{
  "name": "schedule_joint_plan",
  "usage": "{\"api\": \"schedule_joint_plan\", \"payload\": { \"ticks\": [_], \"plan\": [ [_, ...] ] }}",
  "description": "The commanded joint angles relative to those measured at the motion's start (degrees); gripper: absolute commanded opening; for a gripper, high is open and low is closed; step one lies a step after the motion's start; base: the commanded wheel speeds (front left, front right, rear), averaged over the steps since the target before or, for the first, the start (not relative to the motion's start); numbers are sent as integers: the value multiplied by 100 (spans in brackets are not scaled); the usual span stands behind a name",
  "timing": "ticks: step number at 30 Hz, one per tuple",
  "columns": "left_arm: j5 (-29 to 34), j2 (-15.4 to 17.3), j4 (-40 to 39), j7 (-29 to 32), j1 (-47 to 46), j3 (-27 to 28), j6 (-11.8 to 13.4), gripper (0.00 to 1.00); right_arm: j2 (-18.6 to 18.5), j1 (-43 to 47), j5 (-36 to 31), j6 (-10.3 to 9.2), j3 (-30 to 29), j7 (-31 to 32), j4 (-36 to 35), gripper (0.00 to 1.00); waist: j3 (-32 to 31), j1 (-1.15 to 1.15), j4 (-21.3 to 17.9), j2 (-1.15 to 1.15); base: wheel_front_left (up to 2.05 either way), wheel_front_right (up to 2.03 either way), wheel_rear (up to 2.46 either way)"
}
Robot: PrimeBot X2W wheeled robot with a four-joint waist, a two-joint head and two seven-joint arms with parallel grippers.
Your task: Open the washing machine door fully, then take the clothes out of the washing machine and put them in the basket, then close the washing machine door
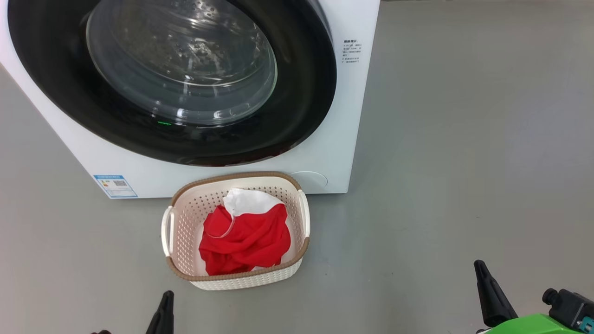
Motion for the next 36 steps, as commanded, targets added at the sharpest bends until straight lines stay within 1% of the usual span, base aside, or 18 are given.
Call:
{"api": "schedule_joint_plan", "payload": {
  "ticks": [1, 36],
  "plan": [
    [-157, 83, -119, 30, -229, 86, -12, 0, -102, -193, 128, -2, -15, 30, -143, 0, -5, -1, -1, 0, 0, 0, 0],
    [-2279, 157, -133, 544, -487, 257, -23, 0, -132, -517, 2073, -4, -131, 588, -190, 0, -157, -1, -21, 0, 0, 0, 0]
  ]
}}
